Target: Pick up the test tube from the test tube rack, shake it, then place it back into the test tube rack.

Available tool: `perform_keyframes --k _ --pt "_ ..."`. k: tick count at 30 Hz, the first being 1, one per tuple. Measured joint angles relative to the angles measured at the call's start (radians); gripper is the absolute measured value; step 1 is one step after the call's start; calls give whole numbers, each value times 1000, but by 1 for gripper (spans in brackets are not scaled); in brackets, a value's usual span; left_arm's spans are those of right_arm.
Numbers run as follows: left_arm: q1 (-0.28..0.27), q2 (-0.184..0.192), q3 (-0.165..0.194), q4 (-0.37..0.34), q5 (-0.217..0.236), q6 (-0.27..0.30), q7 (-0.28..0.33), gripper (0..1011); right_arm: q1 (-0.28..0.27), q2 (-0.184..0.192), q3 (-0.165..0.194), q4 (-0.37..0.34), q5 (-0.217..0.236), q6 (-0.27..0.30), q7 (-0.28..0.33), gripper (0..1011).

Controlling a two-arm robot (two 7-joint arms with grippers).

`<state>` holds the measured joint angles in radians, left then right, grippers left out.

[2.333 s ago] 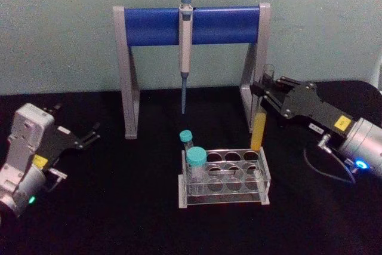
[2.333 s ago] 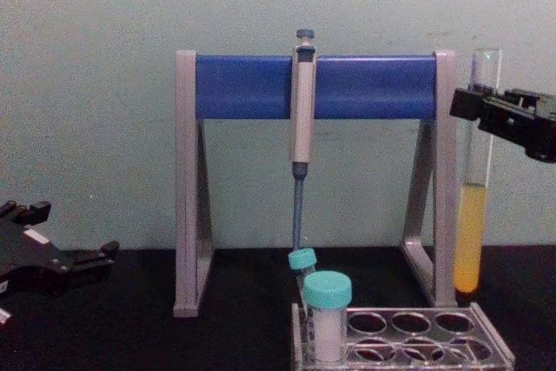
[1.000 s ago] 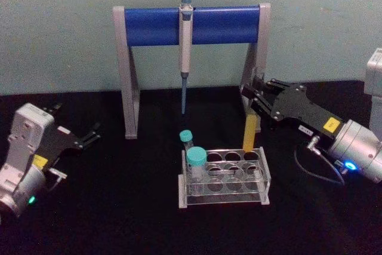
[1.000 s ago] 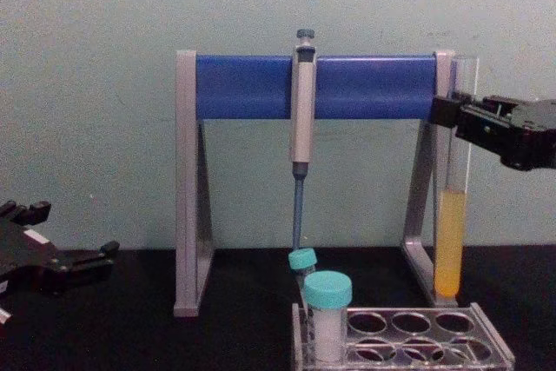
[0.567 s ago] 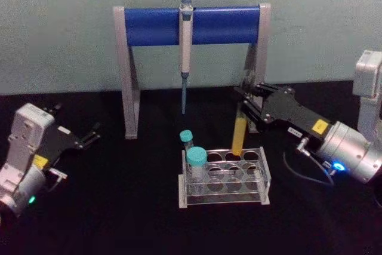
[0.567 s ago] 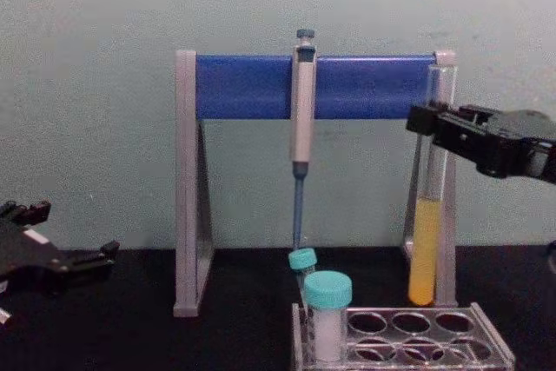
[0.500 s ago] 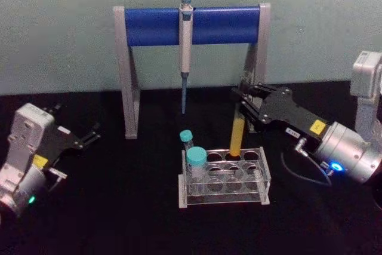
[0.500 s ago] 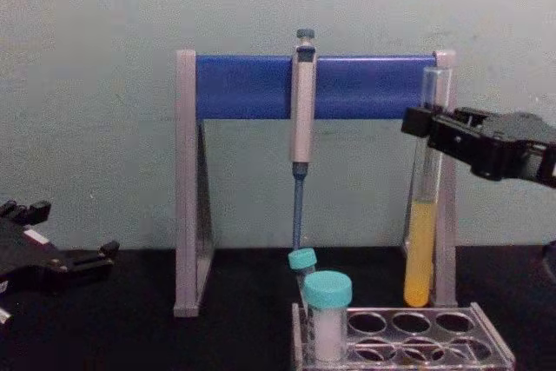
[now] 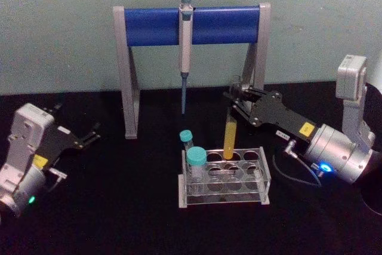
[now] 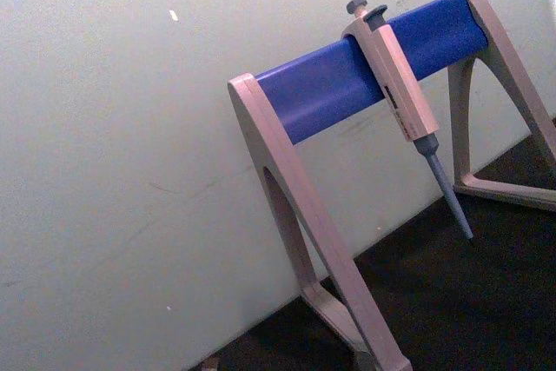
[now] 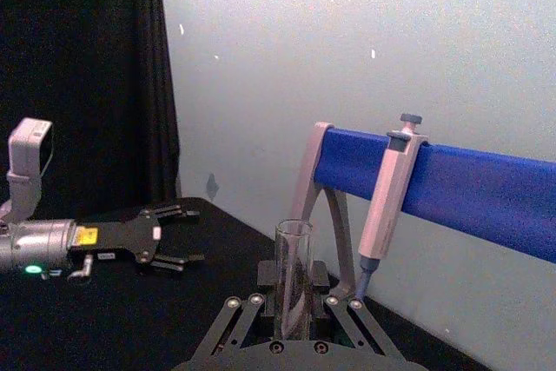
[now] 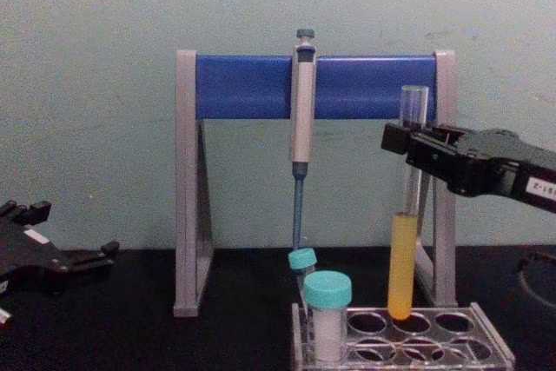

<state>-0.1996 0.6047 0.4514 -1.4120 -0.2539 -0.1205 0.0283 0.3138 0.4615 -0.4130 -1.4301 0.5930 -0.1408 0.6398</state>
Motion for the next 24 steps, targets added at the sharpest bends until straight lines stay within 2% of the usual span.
perform_keyframes --k 24 --pt "0 0 0 0 0 0 0 1001 17 -24 -9 57 -45 -10 -20 233"
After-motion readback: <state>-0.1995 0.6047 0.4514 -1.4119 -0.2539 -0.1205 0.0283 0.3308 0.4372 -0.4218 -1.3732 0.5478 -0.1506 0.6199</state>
